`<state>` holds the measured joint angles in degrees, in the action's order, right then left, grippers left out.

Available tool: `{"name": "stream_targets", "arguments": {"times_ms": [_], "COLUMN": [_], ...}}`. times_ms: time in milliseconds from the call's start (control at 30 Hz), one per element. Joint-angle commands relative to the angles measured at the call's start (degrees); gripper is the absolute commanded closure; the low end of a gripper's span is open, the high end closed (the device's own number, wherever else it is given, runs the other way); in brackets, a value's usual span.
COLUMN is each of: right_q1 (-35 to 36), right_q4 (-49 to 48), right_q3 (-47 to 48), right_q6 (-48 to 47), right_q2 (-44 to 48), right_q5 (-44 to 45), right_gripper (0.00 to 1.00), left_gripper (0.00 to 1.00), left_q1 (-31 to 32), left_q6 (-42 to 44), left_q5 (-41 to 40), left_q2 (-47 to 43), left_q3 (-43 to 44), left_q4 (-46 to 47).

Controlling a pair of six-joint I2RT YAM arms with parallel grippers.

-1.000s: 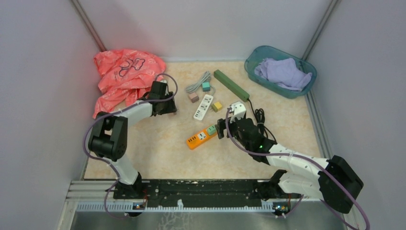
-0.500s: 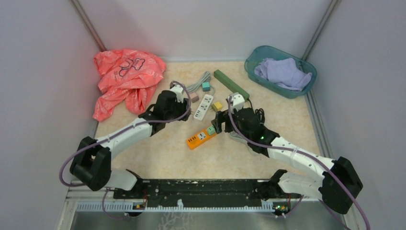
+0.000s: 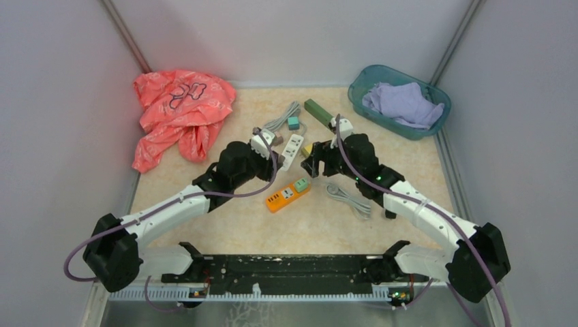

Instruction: Insert the plug

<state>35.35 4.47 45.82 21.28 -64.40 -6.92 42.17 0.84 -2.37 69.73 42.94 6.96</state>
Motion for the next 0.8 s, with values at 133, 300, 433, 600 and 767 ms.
{"name": "stream_targets", "arguments": {"times_ms": [133,300,433,600,767], "right_q1": [-5.0,-5.7,-5.7,-5.9,-6.3], "right_q4": [-3.3,-4.7,-6.7,-7.5,-10.4], "right_q3": [7.1,8.8,9.2,9.4,8.3], "right_q6": [4.9,6.6,7.9,8.2,10.0], "right_q2": [-3.3,-6.2,-7.5,-8.7,-9.3], "right_q5": [-17.5,-23.0,-26.2,-28.5,-31.8], "right_gripper": [0.26,0.29,0.32,0.38,0.48], "left_gripper": [0.56,0.57,0.57,0.57,0.57], "left_q1": [3.8,5.0,5.5,6.0,6.2], "left_q6": [9.0,11.4,12.1,12.3,12.3], "left_q5": [4.9,6.6,7.6,8.5,9.1], "left_q2": [-4.4,-5.5,-5.8,-6.0,-6.7], "left_q3": [-2.6,-3.4,-3.4,-3.4,-4.0], "left_q4": [9.1,11.2,12.3,13.3,14.3]}}
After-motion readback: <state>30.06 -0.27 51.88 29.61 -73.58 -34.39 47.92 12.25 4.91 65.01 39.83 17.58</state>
